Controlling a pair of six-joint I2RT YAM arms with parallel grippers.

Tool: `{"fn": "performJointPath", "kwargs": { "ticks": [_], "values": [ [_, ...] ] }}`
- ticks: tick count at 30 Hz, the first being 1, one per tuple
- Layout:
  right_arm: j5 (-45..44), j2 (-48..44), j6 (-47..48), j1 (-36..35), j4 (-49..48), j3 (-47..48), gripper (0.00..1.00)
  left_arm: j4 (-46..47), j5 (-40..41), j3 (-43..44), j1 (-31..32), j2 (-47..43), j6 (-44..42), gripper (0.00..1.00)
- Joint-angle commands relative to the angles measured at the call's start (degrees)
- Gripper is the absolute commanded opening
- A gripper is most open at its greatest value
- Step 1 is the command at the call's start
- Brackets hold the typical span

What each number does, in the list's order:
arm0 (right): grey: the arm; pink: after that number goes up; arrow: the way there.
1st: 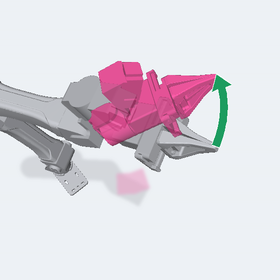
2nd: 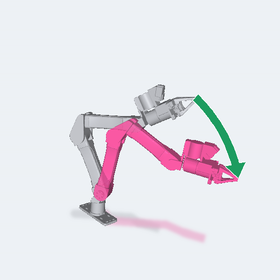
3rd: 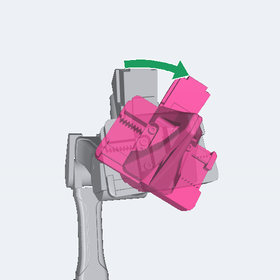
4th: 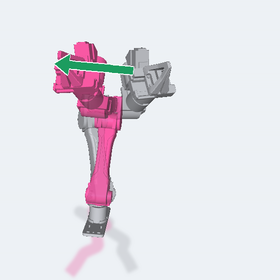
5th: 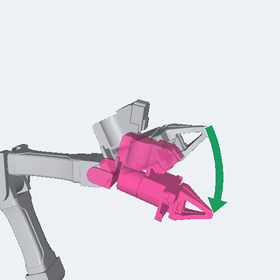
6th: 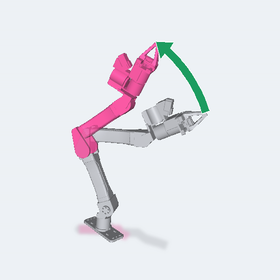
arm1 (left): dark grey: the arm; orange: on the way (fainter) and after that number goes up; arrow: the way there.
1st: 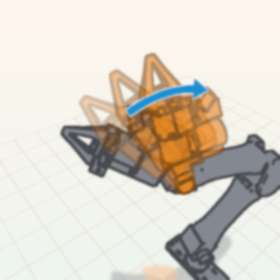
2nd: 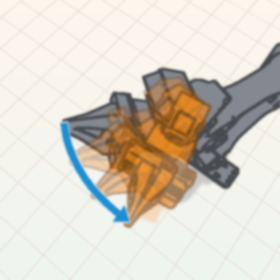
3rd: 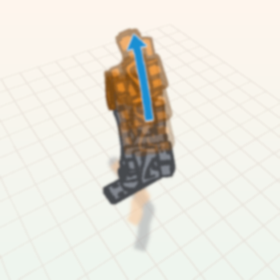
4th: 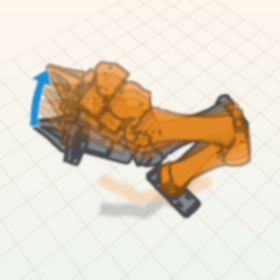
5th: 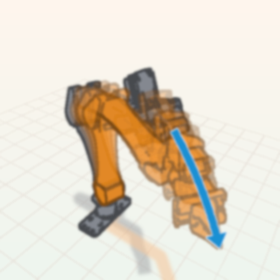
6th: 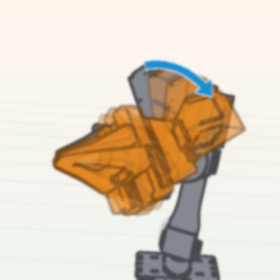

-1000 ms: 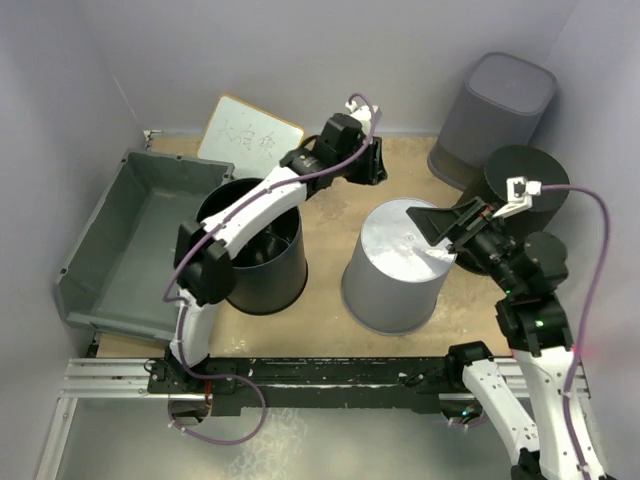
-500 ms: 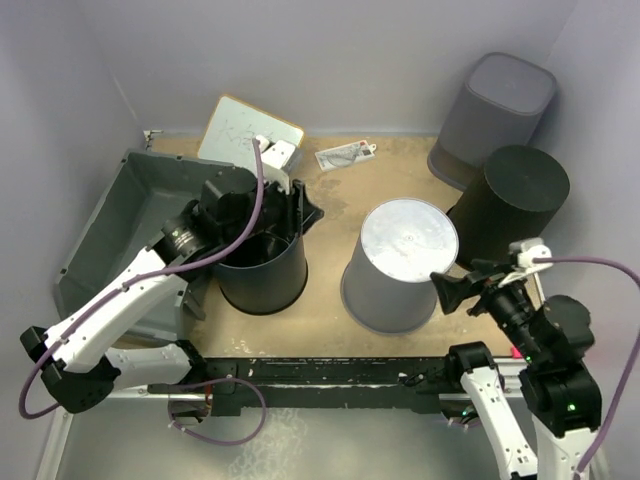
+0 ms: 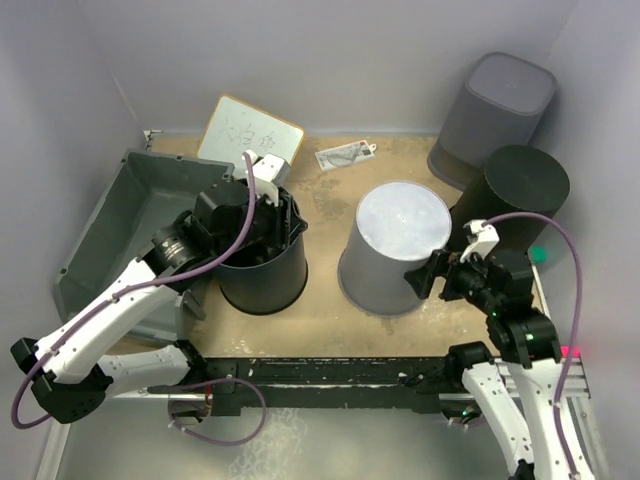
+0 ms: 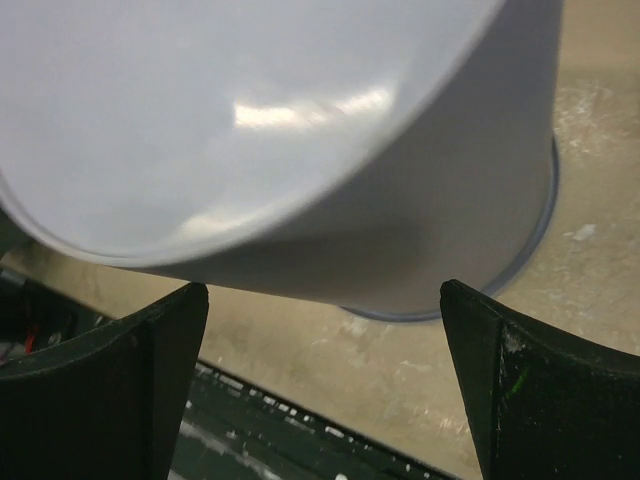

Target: Turn the large container upside down

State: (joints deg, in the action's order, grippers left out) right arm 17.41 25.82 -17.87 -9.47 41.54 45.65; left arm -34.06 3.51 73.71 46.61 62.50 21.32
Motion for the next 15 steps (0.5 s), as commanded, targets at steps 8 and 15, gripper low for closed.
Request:
{"fn": "performJointPath", "kwargs": {
  "ticks": [8, 15],
  "values": [
    [-22.66, 19.49, -18.49, -0.36, -31.67, -4.64, 1.00, -1.29, 2.26, 7.00, -0.01, -2.39, 2.49, 0.38],
    [-10.55, 19.40, -13.48, -9.27, -36.94, -7.41, 1.00, -0.26, 8.18, 5.99, 0.01, -7.45, 2.61, 0.39]
  ]
}}
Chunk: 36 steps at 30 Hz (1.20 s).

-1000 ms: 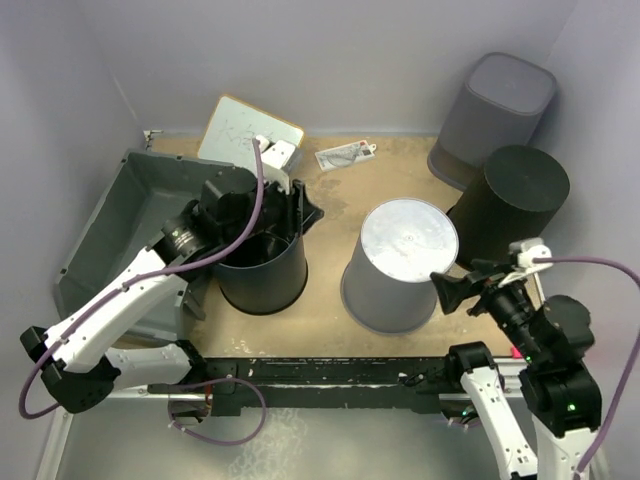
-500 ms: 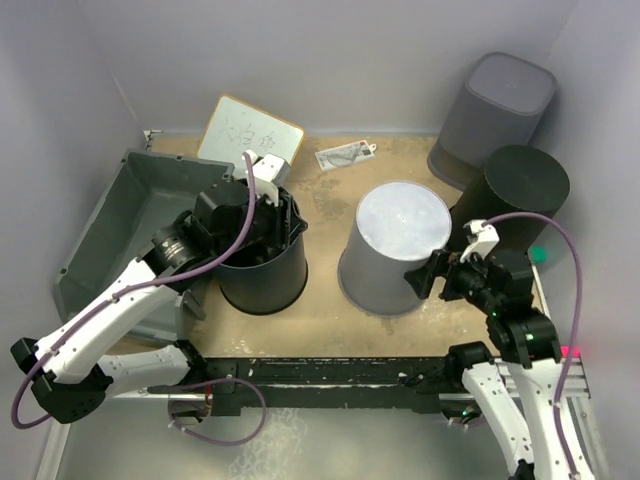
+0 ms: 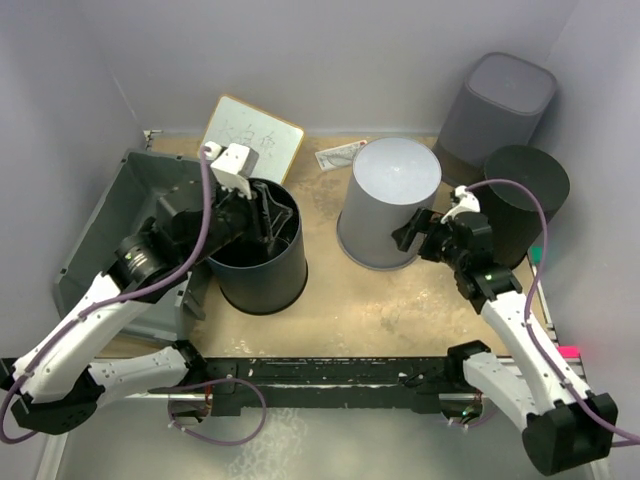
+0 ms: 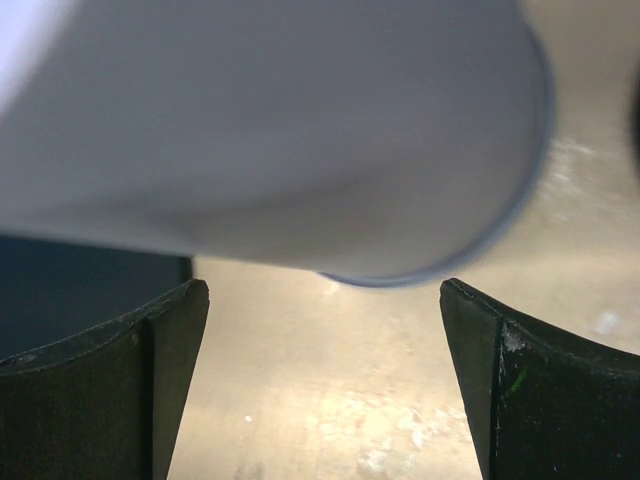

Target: Turn the large container upside down

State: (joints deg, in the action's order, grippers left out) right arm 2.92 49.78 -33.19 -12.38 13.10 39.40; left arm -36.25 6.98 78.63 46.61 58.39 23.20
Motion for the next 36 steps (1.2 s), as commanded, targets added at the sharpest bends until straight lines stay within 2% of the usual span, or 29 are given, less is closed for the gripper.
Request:
{"fn": "performJointPath", "kwargs": {
  "ticks": [1, 5, 10, 12, 14, 16, 17, 19, 21, 23, 28, 33, 36],
  "values": [
    [2.98, -6.09, 1.88, -8.57, -9.25, -2.78, 1.00, 2.10, 5.61, 0.87, 0.04, -3.63, 0.77, 0.39],
    [0.40, -8.14, -4.03, -13.13, -17.53, -9.81, 1.00, 2.44, 8.66, 0.52, -0.02, -4.16, 0.72, 0.39],
    [-4.17, 2.16, -6.83, -17.11, -26.09, -8.14, 1.00, 0.95, 10.78, 1.36, -0.01, -4.13, 0.62, 0.39],
    [-10.74, 7.36, -8.10, -18.38, -26.35, -4.86, 1.00, 0.11, 11.39, 1.44, -0.03, -4.57, 1.03, 0.39],
    [-24.11, 11.09, -11.75, -18.91, -23.50, -1.16, 1.00, -0.20, 11.62, 1.11, -0.02, -5.46, 1.83, 0.39],
    [-36.64, 13.56, -22.15, -19.08, -18.26, 1.55, 1.00, -0.27, 11.85, 0.43, 0.00, -6.70, 2.40, 0.39],
    [-40.66, 14.86, -26.10, -19.08, -17.30, 2.55, 1.00, -0.19, 12.17, -0.16, -0.02, -7.37, 2.80, 0.39],
    [-44.45, 17.21, -28.10, -19.08, -16.20, 5.17, 1.00, -0.27, 12.79, -0.63, -0.02, -8.36, 3.07, 0.39],
    [-41.41, 20.08, -26.73, -19.04, -14.97, 9.20, 1.00, -0.92, 13.14, -0.60, -0.03, -8.91, 3.01, 0.39],
    [-35.29, 22.75, -20.99, -19.63, -15.73, 11.62, 1.00, -1.85, 13.47, -0.14, -0.01, -9.18, 2.66, 0.39],
    [-28.70, 24.65, -17.92, -24.17, -17.86, 8.22, 1.00, -3.51, 13.53, 0.19, -0.03, -9.39, 2.25, 0.39],
    [-32.15, 24.92, -18.21, -25.65, -25.21, 1.31, 1.00, -3.88, 12.93, 0.65, -0.04, -8.91, 2.27, 0.39],
    [-34.50, 29.91, -10.87, -24.98, -26.93, 6.16, 1.00, -3.50, 11.81, 0.81, -0.03, -8.46, 2.64, 0.39]
  ]
}}
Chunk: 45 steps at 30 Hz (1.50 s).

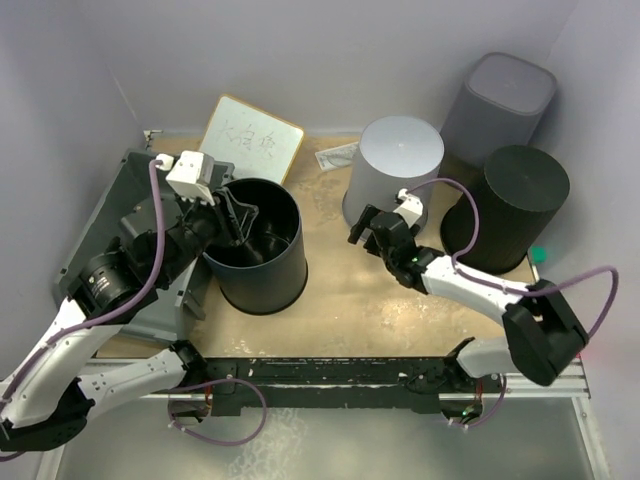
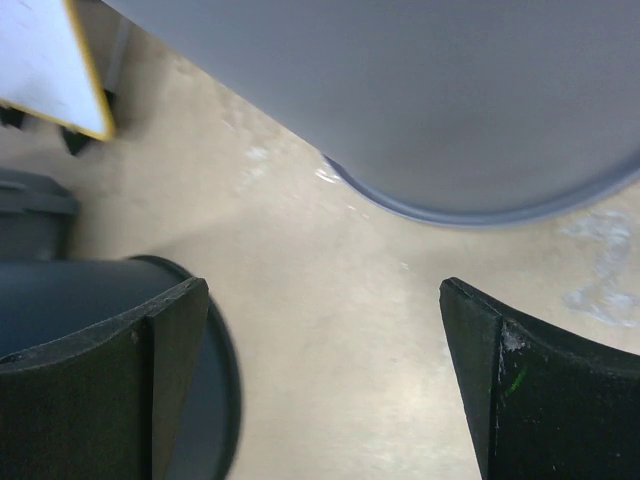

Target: Turn the large container upside down

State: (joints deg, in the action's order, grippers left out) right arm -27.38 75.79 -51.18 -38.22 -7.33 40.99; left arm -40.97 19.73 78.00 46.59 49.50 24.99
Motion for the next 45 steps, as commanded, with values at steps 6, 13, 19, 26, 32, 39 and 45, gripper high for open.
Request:
{"fn": "performJointPath", "kwargs": {
  "ticks": [6, 13, 19, 26, 32, 39, 45],
  "values": [
    [8.46, 23.06, 13.44, 9.48, 7.45, 31.21, 1.00, -4.85, 0.35, 2.87, -0.01, 2.96, 2.57, 0.42],
    [10.01, 18.95, 16.19, 8.59, 1.66, 23.22, 1.00, -7.03, -1.20, 4.56, 0.00, 2.11, 3.90, 0.42],
    [13.85, 9.54, 15.89, 7.40, -0.85, 11.58, 1.00, -9.63, -2.51, 4.21, -0.01, 3.84, 2.32, 0.42],
    [14.07, -3.37, 14.06, 7.28, 4.19, 2.08, 1.00, -8.65, -1.73, 3.92, 0.13, 6.15, 2.56, 0.43],
    [9.91, -19.42, 13.87, 7.28, 15.48, -1.09, 1.00, -7.89, 1.58, 4.40, 3.75, 8.50, 3.50, 0.44],
    [5.93, -32.21, 15.29, 7.28, 23.94, -1.16, 1.00, -2.24, 10.54, 2.86, 12.82, 15.82, 6.18, 0.52],
    [5.34, -35.38, 14.21, 7.28, 30.80, 0.26, 1.00, -2.06, 11.97, 0.86, 13.09, 21.88, 6.64, 0.55]
  ]
}}
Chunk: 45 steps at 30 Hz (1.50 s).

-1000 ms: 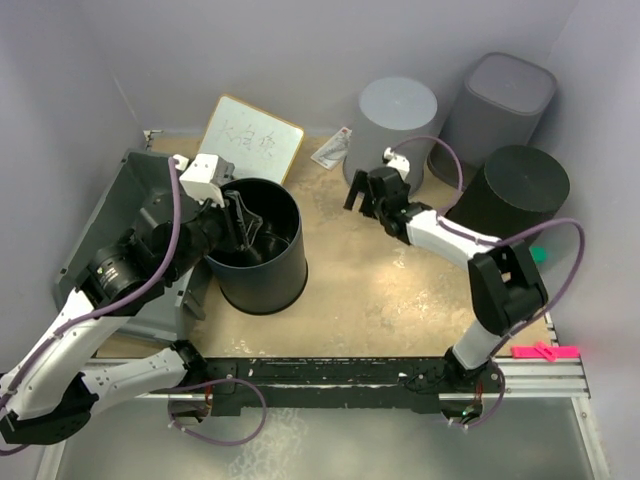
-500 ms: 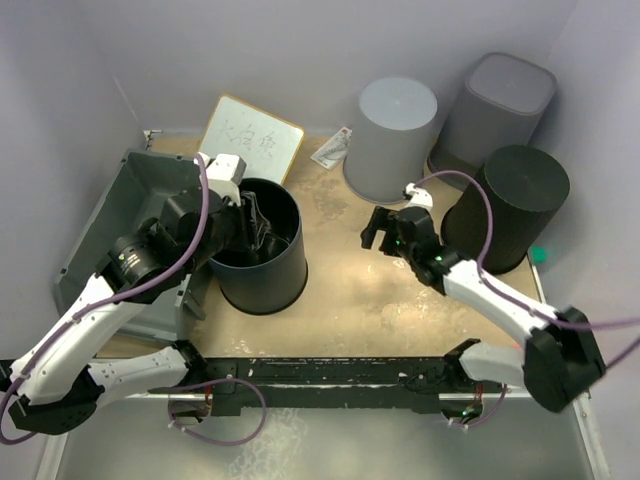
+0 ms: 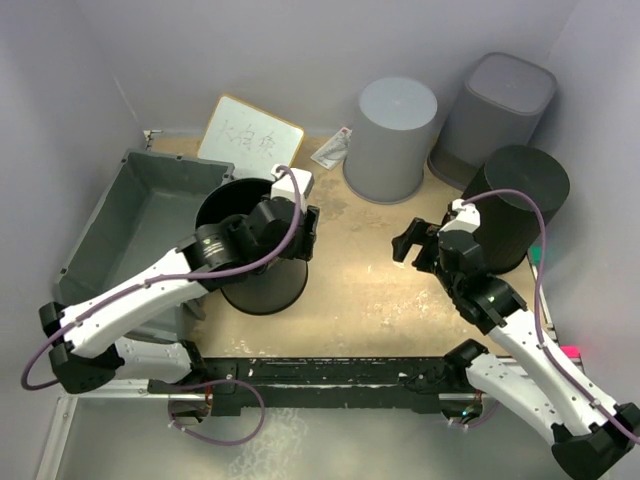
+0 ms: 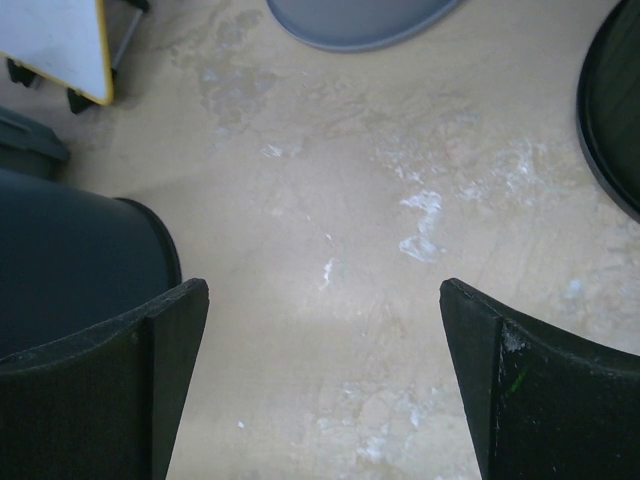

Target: Turn the large container upside down

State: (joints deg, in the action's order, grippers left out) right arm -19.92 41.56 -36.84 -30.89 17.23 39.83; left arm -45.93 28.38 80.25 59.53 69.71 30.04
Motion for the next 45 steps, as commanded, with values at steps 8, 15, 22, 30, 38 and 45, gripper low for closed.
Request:
{"fn": "performJointPath", "kwargs": {
  "ticks": [8, 15, 22, 30, 38, 45],
  "values": [
    [-2.54, -5.01, -0.92, -0.04, 9.39, 4.92, 1.00, 9.84, -1.64, -3.54, 0.15, 5.71, 3.18, 0.13],
    [-5.67, -7.92, 1.48, -0.04, 15.13, 11.83, 1.00, 14.47, -10.98, 2.47, 0.28, 10.69, 3.02, 0.00],
    [-17.39, -12.33, 6.20, -0.04, 18.48, 19.14, 1.00, 33.26, -28.52, 6.16, 1.64, 12.75, 10.32, 0.00],
    [-29.09, -19.36, 8.14, -0.04, 19.28, 21.97, 1.00, 51.78, -37.67, 4.95, 1.64, 12.93, 20.79, 0.00],
    [-27.02, -18.95, 9.17, -0.04, 18.78, 20.65, 1.00, 60.07, -38.90, -2.15, -1.76, 9.45, 27.44, 0.00],
    [-23.38, -17.15, 8.66, -0.04, 18.70, 20.29, 1.00, 70.48, -41.64, -16.40, -6.72, 5.98, 36.63, 0.00]
  ]
}}
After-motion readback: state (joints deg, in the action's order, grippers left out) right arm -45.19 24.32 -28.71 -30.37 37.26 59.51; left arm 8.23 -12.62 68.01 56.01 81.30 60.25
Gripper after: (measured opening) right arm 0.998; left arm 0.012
